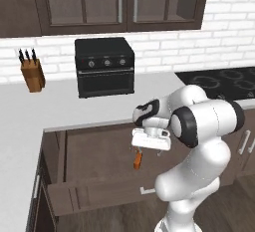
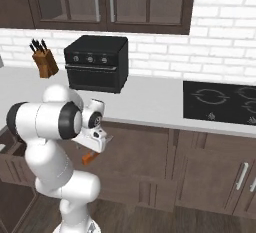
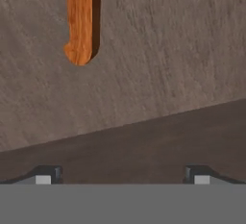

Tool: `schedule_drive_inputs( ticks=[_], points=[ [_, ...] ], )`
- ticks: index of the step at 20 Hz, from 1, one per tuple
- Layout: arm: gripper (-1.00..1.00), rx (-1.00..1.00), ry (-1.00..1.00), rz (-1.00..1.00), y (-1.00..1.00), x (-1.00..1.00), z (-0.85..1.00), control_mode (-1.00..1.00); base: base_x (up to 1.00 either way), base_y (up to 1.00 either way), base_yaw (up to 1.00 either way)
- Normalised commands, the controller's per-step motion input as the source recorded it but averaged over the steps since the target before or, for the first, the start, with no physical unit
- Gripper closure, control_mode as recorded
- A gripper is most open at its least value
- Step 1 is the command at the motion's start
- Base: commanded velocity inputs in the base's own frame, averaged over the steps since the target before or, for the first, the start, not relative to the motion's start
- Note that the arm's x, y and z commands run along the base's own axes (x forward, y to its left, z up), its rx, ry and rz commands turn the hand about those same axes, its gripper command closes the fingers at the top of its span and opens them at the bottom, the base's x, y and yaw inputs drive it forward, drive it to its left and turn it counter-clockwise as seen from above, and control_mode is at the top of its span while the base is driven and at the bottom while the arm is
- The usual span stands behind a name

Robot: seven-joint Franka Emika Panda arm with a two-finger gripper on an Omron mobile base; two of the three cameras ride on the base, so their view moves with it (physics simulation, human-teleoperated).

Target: Pick up the knife from the drawer and place it on the cutting board. Then place the meat from the plate to the cutting board.

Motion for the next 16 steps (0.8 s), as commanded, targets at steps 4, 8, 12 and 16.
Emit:
schedule_drive_inputs(
  ticks=[4, 8, 12, 16],
  points=[
    [-1.0, -0.09, 0.0, -0.11, 0.13, 0.4, -0.06, -1.0, 0.0, 0.0, 0.0],
    [-1.0, -0.16, -0.08, -0.05, 0.05, 0.1, -0.27, -1.0, 0.0, 0.0, 0.0],
    [-1.0, -0.12, -0.1, -0.05, 0.0, 0.06, -0.18, -1.0, 0.0, 0.0, 0.0],
    [-1.0, -0.05, -0.01, -0.04, 0.0, 0.27, -0.24, -1.0, 0.0, 0.0, 0.0]
  ],
)
